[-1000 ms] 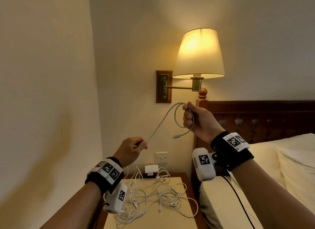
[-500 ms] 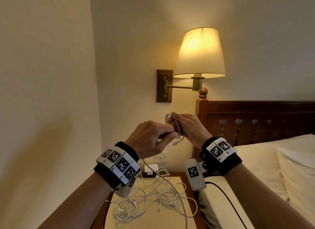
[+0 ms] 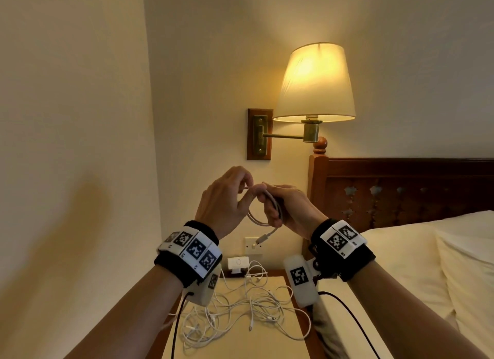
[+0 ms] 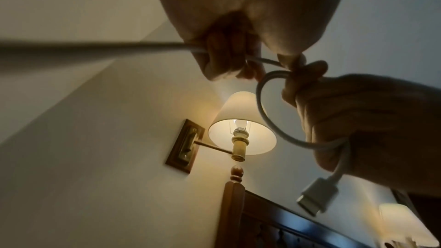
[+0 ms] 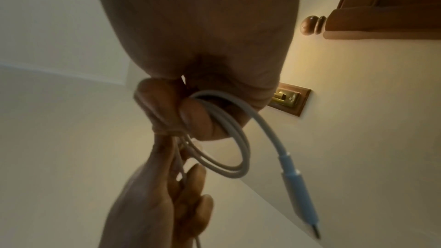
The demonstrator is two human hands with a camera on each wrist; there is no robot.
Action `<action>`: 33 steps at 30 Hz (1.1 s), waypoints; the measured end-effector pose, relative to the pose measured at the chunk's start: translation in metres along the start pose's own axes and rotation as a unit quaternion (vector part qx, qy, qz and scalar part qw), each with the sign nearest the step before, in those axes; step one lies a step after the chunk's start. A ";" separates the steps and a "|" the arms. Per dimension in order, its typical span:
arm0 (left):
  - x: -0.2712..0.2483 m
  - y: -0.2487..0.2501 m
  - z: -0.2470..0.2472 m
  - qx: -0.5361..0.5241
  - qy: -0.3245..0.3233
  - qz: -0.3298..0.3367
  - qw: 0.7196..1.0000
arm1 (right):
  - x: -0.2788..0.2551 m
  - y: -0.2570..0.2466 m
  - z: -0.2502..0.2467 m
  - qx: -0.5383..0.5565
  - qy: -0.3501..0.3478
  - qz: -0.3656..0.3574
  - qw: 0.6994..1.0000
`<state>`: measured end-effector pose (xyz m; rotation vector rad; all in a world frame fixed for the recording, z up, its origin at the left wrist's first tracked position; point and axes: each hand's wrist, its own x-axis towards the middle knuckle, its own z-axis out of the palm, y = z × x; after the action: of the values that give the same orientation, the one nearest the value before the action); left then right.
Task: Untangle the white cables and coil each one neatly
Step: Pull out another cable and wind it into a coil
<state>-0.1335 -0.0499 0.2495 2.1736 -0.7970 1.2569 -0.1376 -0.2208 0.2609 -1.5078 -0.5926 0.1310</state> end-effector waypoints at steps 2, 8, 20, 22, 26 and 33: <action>0.000 -0.004 0.001 -0.074 -0.021 -0.055 0.996 | 0.000 -0.001 0.000 0.008 -0.005 0.005 1.000; 0.003 0.006 -0.007 -0.313 -0.134 -0.245 0.908 | 0.003 -0.006 0.000 0.069 -0.008 0.012 0.998; 0.009 0.008 -0.003 -0.375 -0.082 -0.315 0.868 | -0.001 0.004 0.009 0.269 -0.078 0.046 0.959; 0.008 0.008 -0.002 -0.385 -0.077 -0.311 0.866 | -0.001 0.008 0.012 0.285 -0.095 0.028 0.953; 0.006 0.004 -0.003 -0.400 -0.079 -0.311 0.859 | 0.002 0.013 0.014 0.249 -0.069 -0.006 0.966; -0.011 -0.021 -0.007 -0.288 -0.075 -0.228 0.927 | -0.001 0.006 0.004 0.255 -0.030 0.003 0.966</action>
<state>-0.1276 -0.0274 0.2402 1.8235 -0.5720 0.5377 -0.1383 -0.2173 0.2542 -1.0081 -0.5514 0.3110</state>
